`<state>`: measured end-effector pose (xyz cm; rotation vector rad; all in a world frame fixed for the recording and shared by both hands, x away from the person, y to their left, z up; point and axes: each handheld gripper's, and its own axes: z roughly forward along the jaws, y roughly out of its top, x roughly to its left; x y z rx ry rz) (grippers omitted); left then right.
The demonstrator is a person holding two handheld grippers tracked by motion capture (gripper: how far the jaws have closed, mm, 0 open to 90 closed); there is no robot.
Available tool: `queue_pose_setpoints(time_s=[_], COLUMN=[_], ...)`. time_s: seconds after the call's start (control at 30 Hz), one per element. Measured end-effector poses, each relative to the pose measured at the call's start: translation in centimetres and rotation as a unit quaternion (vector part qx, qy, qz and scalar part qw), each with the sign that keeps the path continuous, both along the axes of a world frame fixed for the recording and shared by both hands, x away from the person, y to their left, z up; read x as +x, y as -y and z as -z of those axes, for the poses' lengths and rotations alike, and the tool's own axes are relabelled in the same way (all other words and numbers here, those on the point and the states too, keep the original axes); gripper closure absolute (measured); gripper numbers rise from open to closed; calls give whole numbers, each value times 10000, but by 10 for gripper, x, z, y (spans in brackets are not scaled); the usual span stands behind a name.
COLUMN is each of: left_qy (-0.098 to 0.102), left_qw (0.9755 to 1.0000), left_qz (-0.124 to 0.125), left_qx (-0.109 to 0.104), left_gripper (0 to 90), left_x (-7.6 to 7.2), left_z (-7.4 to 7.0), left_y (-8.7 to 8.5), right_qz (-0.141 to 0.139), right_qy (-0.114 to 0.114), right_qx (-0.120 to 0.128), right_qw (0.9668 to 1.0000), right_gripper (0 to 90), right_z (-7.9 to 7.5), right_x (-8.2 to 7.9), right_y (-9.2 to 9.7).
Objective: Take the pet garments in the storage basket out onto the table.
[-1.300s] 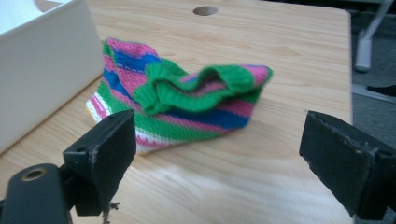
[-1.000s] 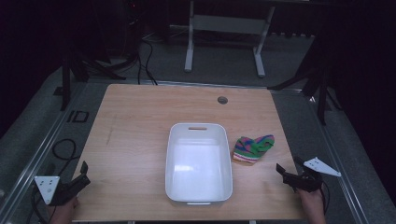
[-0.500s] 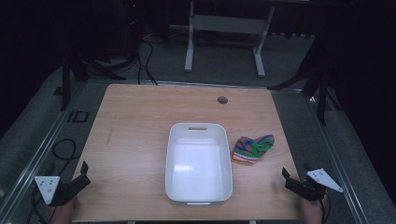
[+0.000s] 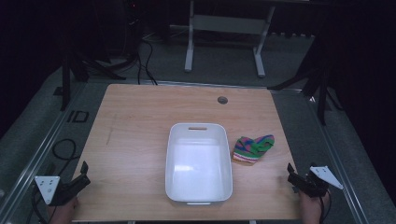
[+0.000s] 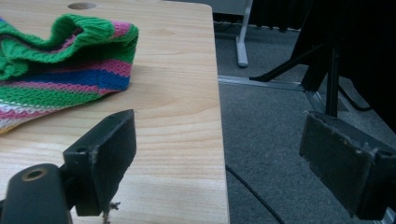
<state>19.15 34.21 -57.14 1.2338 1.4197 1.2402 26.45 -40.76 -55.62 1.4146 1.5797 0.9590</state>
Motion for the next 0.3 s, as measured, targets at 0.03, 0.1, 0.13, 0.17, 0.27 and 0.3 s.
queue_pose_setpoints(time_s=[0.03,0.1,0.13,0.17,0.27,0.3], left_qy=[0,0,1,1,1,0], left_qw=[10000,10000,10000,10000,10000,10000], left_qz=[1,4,1,2,1,0], left_qx=[-1,-3,-6,-7,-3,-3], left_gripper=[14,14,14,13,14,14], left_x=[0,0,0,0,0,0], left_z=[0,0,0,0,0,0], left_y=[0,0,0,0,0,0], right_qz=[26,105,114,114,99,85], right_qy=[6,-4,12,15,34,28], right_qx=[-8,-49,-53,-63,-95,-83], right_qw=[10000,9999,9999,9999,9999,9999], right_gripper=[108,115,124,124,124,125], right_z=[0,0,0,0,0,0], right_x=[0,0,0,-1,-1,-1], right_y=[0,0,0,0,-1,0])
